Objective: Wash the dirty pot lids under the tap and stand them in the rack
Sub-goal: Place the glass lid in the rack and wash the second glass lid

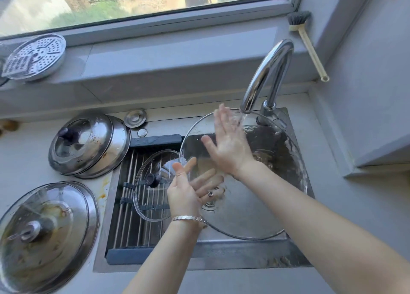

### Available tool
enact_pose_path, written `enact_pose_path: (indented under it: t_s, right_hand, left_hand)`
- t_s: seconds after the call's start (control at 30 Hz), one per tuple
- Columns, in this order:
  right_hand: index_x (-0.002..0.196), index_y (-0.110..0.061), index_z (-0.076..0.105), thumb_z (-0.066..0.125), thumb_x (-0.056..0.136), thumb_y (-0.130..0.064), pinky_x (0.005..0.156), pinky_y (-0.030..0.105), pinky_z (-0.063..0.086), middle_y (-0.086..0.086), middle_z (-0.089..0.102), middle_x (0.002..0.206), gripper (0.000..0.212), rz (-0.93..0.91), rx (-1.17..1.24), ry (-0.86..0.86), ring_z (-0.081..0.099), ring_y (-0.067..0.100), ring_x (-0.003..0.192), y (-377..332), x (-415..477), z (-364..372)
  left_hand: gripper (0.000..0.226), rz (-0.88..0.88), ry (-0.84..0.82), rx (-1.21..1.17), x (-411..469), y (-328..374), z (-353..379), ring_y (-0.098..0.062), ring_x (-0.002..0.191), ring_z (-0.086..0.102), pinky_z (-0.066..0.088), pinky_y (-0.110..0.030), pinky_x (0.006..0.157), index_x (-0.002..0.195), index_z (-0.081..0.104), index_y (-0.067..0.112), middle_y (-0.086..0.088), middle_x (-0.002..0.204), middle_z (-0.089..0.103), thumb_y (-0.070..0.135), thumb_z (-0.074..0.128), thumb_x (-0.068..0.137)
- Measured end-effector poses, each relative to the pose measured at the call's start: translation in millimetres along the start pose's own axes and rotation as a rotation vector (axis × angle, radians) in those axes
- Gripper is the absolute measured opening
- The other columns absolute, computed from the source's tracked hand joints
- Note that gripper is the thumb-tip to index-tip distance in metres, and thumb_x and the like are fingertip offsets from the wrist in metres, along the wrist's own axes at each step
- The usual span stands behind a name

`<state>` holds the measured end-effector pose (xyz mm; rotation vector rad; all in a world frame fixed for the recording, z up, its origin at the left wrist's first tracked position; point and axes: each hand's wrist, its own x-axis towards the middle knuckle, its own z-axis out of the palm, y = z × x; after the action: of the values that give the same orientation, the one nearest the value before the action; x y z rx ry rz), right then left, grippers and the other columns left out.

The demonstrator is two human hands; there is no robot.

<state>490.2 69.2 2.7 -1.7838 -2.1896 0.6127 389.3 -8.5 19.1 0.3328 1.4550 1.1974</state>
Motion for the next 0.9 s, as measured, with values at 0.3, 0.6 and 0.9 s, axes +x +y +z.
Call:
enact_pose_path:
  t_s: [0.3, 0.6, 0.9]
  right_hand:
    - [0.142, -0.004, 0.027, 0.013, 0.099, -0.035, 0.114, 0.036, 0.012, 0.013, 0.031, 0.149, 0.055, -0.602, -0.022, -0.116, 0.025, 0.023, 0.140, -16.9, -76.3, 31.6]
    - [0.142, -0.024, -0.016, -0.017, 0.079, -0.064, 0.108, 0.023, -0.027, -0.003, -0.021, 0.153, 0.074, -0.392, -0.182, -0.278, -0.032, 0.008, 0.136, 47.9, -84.0, 26.6]
    - [0.148, -0.020, -0.003, 0.000, 0.095, -0.056, 0.116, 0.029, -0.003, 0.001, 0.005, 0.154, 0.063, -0.496, -0.155, -0.126, -0.009, 0.008, 0.144, 61.6, -93.6, 49.7]
  left_hand:
    - [0.051, 0.020, 0.027, -0.078, 16.6, 3.3, -13.4, -0.029, 0.090, 0.070, 0.055, -0.041, 0.080, 0.106, 0.061, 0.026, -0.011, 0.094, 0.073, 0.062, 0.030, 0.086]
    - [0.042, 0.131, 0.047, -0.117, 19.3, 9.0, -20.4, -0.024, 0.071, 0.073, 0.058, -0.036, 0.061, 0.100, 0.057, 0.030, -0.008, 0.078, 0.075, 0.057, 0.026, 0.091]
    - [0.041, 0.161, 0.089, -0.079, 16.4, 14.0, -19.0, -0.027, 0.074, 0.072, 0.058, -0.041, 0.068, 0.100, 0.059, 0.028, -0.014, 0.086, 0.072, 0.056, 0.030, 0.091]
